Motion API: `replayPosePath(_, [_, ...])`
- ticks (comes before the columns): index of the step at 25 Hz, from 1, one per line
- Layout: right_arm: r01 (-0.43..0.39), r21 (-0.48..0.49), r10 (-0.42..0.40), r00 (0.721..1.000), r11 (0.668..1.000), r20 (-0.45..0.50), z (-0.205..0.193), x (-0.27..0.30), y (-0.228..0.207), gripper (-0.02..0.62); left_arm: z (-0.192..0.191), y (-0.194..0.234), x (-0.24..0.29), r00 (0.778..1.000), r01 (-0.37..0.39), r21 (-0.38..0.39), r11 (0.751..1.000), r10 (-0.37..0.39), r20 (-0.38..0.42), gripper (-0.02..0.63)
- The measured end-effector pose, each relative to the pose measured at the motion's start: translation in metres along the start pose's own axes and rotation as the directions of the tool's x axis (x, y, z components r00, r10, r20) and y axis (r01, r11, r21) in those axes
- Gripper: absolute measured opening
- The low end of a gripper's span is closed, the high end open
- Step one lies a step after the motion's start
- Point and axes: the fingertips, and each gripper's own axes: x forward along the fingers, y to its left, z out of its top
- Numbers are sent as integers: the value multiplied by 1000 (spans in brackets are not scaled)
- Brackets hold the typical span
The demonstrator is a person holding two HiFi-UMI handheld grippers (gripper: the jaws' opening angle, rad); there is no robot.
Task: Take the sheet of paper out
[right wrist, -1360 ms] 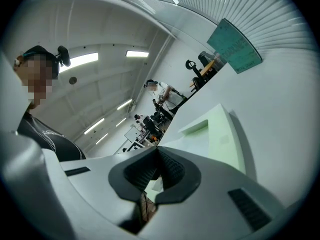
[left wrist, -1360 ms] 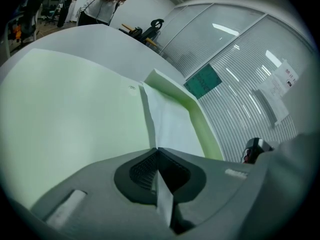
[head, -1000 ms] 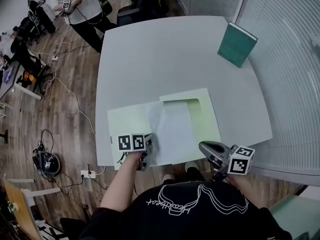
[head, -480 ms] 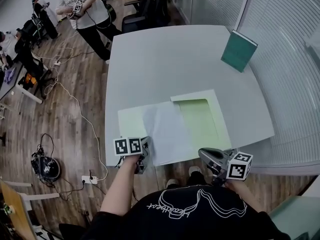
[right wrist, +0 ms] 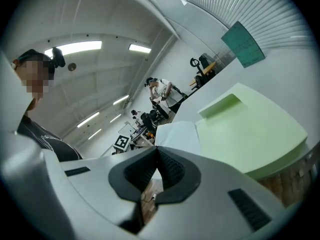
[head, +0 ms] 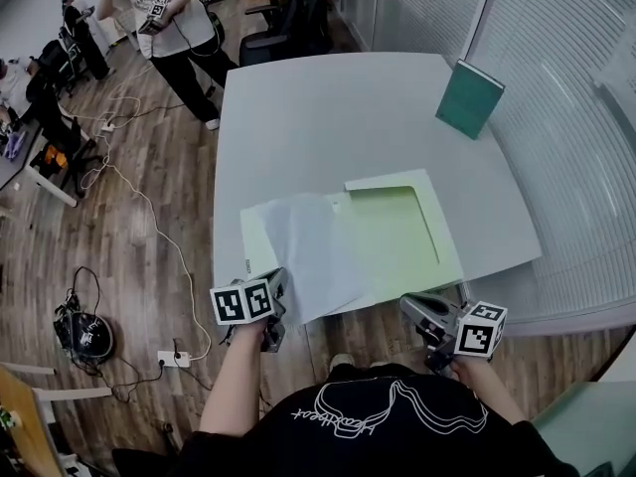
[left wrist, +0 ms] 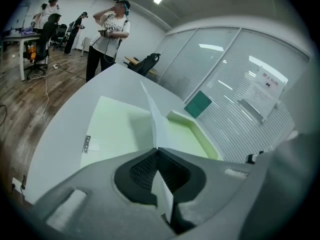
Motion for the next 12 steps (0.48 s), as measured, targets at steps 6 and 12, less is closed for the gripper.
replayPosePath(6, [-35,-53,35,999,998,5,5,-8,27,9,5,-31,-47,993,21,20,1000,-23,115,14])
replayPosePath(12, [-84,-89,85,996,992,7,-1,-28,53,9,-9,-81,-92,979,33,48,998,-42,200,14])
